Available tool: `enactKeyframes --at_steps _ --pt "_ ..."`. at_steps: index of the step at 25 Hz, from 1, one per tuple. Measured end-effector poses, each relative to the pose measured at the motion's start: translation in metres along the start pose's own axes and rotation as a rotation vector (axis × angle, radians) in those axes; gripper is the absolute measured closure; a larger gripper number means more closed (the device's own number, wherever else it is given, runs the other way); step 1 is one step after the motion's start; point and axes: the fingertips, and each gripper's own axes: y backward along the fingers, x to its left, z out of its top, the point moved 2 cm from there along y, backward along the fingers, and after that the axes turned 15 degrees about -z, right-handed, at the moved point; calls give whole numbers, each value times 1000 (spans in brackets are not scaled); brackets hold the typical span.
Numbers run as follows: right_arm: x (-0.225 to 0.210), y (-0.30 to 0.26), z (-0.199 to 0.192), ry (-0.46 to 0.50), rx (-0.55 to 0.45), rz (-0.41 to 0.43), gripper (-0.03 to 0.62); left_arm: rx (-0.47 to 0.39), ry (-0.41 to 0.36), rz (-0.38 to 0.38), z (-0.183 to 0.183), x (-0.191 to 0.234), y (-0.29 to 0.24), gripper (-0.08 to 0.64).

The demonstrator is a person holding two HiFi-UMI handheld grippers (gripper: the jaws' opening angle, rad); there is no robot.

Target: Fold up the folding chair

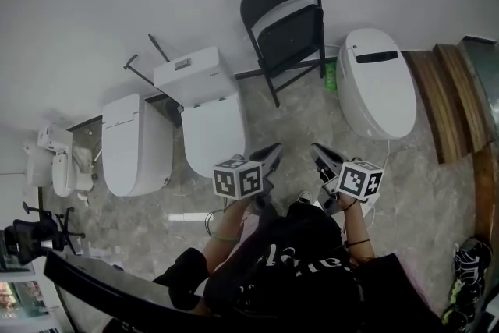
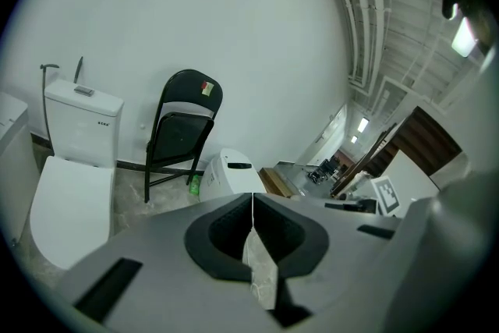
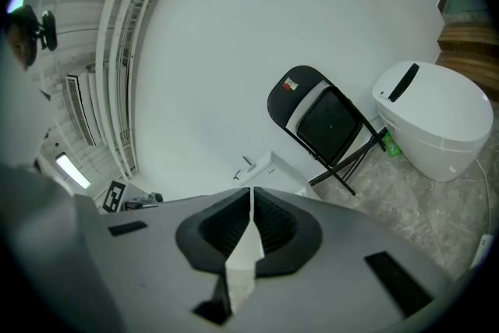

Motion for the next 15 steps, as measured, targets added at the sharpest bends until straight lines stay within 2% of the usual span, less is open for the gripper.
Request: enactKeyframes --at_steps 9,15 --pt "54 11 -20 23 -65 -6 568 -11 -45 -52 -10 -10 57 554" --pt "114 -1 -83 23 -38 6 568 -15 -21 -53 -43 5 135 554"
